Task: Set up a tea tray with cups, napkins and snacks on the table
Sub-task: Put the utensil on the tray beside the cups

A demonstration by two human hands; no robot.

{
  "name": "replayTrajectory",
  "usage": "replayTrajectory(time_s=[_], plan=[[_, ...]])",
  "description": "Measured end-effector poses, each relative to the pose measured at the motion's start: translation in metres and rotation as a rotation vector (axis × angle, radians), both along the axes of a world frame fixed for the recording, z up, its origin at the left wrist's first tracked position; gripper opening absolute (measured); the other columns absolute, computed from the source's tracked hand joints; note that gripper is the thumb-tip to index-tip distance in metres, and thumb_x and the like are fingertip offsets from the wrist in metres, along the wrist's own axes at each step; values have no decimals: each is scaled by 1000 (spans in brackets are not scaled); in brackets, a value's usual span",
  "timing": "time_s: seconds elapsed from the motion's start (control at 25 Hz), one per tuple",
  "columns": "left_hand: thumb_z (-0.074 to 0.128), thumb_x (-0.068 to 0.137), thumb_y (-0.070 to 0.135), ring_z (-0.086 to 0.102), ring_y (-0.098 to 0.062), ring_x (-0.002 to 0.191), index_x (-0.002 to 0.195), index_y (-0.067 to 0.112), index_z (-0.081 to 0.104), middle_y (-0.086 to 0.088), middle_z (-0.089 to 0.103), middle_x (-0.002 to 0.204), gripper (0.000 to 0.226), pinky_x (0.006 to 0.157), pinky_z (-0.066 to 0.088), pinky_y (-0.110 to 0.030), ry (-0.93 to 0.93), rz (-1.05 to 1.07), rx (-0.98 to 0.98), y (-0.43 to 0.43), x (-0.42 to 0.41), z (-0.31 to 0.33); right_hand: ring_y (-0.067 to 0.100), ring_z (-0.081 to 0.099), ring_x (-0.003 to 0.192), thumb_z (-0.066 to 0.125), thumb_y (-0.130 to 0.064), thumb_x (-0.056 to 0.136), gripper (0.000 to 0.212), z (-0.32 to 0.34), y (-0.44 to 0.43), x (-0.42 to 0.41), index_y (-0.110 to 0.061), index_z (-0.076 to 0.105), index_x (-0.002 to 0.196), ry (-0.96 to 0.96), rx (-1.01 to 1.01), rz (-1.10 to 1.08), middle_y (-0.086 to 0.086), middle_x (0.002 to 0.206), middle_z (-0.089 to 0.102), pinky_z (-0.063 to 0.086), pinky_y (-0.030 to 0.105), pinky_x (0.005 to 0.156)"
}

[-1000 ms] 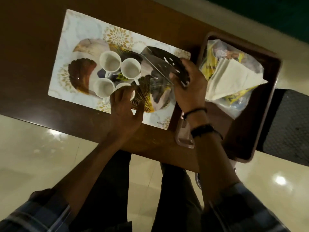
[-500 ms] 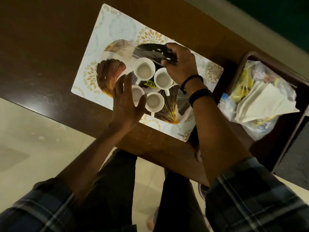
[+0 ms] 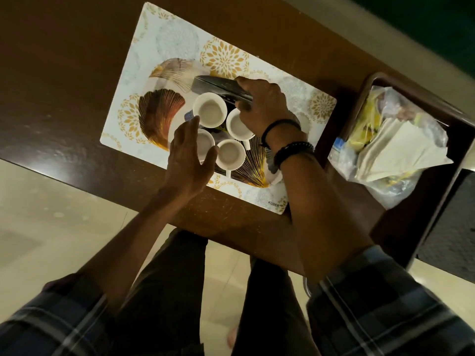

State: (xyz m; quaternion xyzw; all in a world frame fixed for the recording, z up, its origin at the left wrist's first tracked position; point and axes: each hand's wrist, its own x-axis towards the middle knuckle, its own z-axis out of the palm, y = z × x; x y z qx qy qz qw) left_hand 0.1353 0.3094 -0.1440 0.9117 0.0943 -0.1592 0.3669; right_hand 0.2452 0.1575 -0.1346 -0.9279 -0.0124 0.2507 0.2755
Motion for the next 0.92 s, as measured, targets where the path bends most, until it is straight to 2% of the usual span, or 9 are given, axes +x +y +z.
replayTrajectory(time_s=[0.16,0.28,0.44,0.56,0.68,0.72,0.8,0.84,0.92], plan=[[60,91,28,34,-32,137,148,8,23,-16,30,153,71,103,38,-48,8,-14,24,-2,-1,-1,23,41,134,56,-19,93,50,-3,2,-1,-22,43,141,-10,-22,-24,1,142,51,31,30,105],[59,92,28,20,-33,145,150,9,19,-18,19,157,73,110,29,-48,23,-7,62,-4,-5,0,23,38,137,62,-27,90,63,-1,-3,-3,-20,35,146,-3,-20,21,2,146,45,30,32,109],[59,92,23,12,-36,146,148,4,22,-23,18,156,70,115,21,-49,-32,-41,64,-9,-8,9,23,40,135,67,-32,85,72,8,-19,-18,-16,32,146,-8,62,-126,5,145,44,34,34,109],[61,91,21,9,-38,147,148,4,23,-22,17,157,70,117,19,-53,-44,-80,31,-22,-6,18,24,47,127,66,-28,85,62,20,-44,-44,-14,42,140,-174,118,-505,9,135,52,39,33,106],[61,90,22,8,-38,147,148,5,24,-20,18,157,71,118,16,-51,-70,-101,-5,-47,-4,30,29,41,127,69,-26,79,63,32,-90,-79,-12,43,135,-351,-68,-941,13,136,45,27,30,105],[61,90,22,9,-37,147,148,6,24,-20,19,157,70,118,15,-51,-84,-113,-13,-56,-5,34,31,39,128,71,-27,77,66,33,-109,-90,-11,41,134,-342,-149,-1069,15,136,43,23,29,103],[60,91,23,10,-37,147,148,7,25,-20,21,157,68,118,14,-50,-114,-153,-26,-72,-8,39,33,34,133,71,-34,79,73,28,-142,-108,-7,34,136,-157,-234,-1305,16,140,38,22,30,105],[59,91,25,11,-36,147,148,7,26,-20,21,157,68,119,14,-50,-121,-175,-29,-78,-10,41,32,34,135,69,-39,81,77,22,-157,-114,-5,30,138,-38,-181,-1453,17,143,36,25,31,106],[58,91,29,11,-35,147,148,9,26,-19,20,157,68,119,16,-52,-116,-214,-36,-88,-16,43,30,38,135,68,-39,84,81,9,-184,-120,-1,26,142,88,86,-1687,15,147,38,33,22,100]])
